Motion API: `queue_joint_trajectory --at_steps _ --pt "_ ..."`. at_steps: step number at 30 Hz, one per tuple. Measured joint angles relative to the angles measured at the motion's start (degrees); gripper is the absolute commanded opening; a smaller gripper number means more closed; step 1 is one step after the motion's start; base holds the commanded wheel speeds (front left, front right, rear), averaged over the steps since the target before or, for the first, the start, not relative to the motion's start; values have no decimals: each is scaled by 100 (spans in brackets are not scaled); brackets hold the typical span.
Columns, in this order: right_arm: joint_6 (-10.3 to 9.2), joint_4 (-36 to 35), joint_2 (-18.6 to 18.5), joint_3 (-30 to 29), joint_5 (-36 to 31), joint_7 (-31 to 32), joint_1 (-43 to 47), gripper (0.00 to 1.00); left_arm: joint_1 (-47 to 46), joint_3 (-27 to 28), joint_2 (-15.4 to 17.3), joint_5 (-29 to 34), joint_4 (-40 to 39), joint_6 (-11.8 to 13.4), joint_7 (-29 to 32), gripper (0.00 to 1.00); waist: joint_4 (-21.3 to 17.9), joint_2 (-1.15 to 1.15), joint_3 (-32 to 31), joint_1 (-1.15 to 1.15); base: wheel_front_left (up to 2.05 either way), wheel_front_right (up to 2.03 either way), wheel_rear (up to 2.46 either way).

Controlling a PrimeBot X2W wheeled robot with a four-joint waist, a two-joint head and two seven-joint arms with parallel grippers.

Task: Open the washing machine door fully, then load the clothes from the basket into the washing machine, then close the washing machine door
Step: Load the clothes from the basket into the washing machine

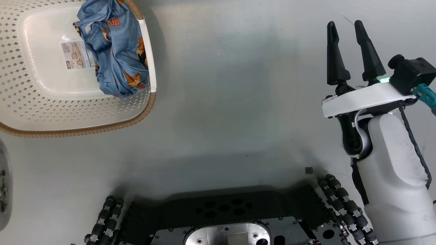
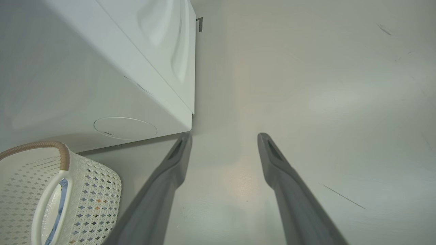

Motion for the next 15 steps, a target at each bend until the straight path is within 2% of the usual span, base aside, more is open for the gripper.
queue_joint_trajectory --at_steps 7,15 --pt "0 -1 -1 49 -1 0 -5 100 -360 -97 156 235 -27 -32 -710 0 1 0 57 0 0 0 0" --pt "0 0 0 96 -1 0 -6 100 -470 -208 255 293 197 -34 -1141 0 -29 0 115 0 0 0 0"
